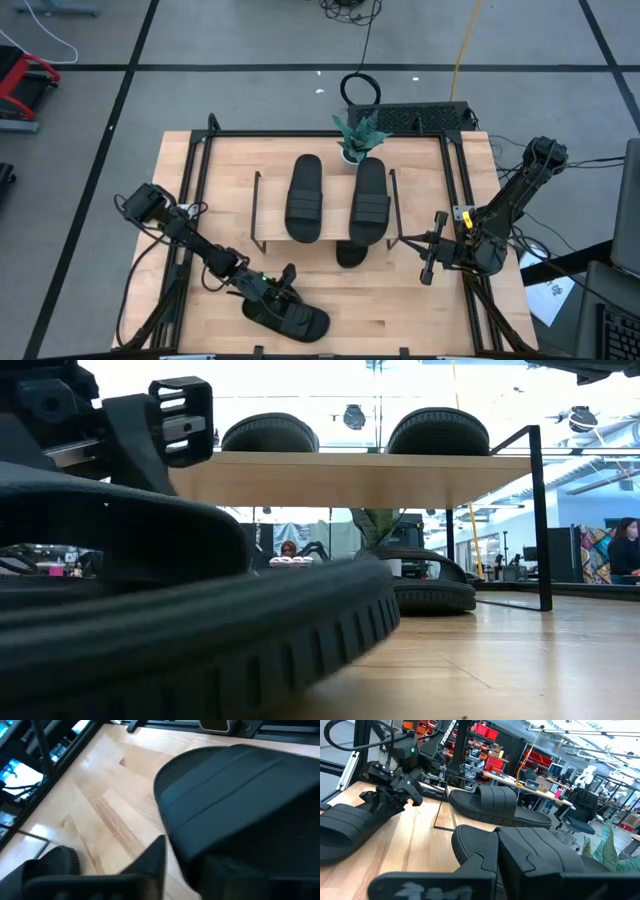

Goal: Pick and place slides into the shelf
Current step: Put the black slipper under the shelf

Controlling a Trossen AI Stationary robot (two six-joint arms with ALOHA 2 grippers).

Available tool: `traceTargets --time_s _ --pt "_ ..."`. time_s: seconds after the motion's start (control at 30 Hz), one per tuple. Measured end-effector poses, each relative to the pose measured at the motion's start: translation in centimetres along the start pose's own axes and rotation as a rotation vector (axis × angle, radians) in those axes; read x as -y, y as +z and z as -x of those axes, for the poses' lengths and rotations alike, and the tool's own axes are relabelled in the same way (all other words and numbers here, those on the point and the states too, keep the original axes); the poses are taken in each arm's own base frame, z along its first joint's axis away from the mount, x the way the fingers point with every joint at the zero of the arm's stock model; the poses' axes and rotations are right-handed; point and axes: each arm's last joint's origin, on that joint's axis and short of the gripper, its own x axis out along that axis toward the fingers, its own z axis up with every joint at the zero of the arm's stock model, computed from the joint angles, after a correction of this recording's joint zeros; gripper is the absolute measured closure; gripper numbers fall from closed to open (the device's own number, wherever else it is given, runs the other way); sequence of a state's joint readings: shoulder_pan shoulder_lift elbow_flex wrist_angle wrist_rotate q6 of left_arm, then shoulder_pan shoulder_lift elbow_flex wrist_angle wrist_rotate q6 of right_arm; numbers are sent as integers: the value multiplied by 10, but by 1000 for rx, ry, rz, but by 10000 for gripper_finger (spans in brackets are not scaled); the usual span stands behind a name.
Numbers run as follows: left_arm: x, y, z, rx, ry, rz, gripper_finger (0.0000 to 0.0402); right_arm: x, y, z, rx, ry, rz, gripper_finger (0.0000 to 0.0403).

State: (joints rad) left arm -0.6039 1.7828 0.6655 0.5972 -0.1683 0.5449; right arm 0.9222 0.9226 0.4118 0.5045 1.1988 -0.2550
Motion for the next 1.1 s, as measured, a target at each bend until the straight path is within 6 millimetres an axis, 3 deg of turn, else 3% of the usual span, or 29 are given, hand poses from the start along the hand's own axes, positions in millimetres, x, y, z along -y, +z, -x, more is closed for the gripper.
traceTargets --time_s 0.07,0.13,0.33,0.57,0.87,1.1 --pt "-2 -1 0 3 -6 5 367 0 0 0 0 0 0 403" --pt "-3 -2 -1 3 2 14 389 0 0 0 -1 1 3 403" --pt "-7 1 1 -27 116 16 396 -5 0 0 39 161 61 403" --pt "-24 15 18 17 181 126 398 -12 -3 -9 65 264 140 393" --pt "-48 40 53 138 248 302 400 -31 4 -32 152 240 277 298" --pt "-55 37 54 143 259 412 400 -61 30 -59 136 212 368 224"
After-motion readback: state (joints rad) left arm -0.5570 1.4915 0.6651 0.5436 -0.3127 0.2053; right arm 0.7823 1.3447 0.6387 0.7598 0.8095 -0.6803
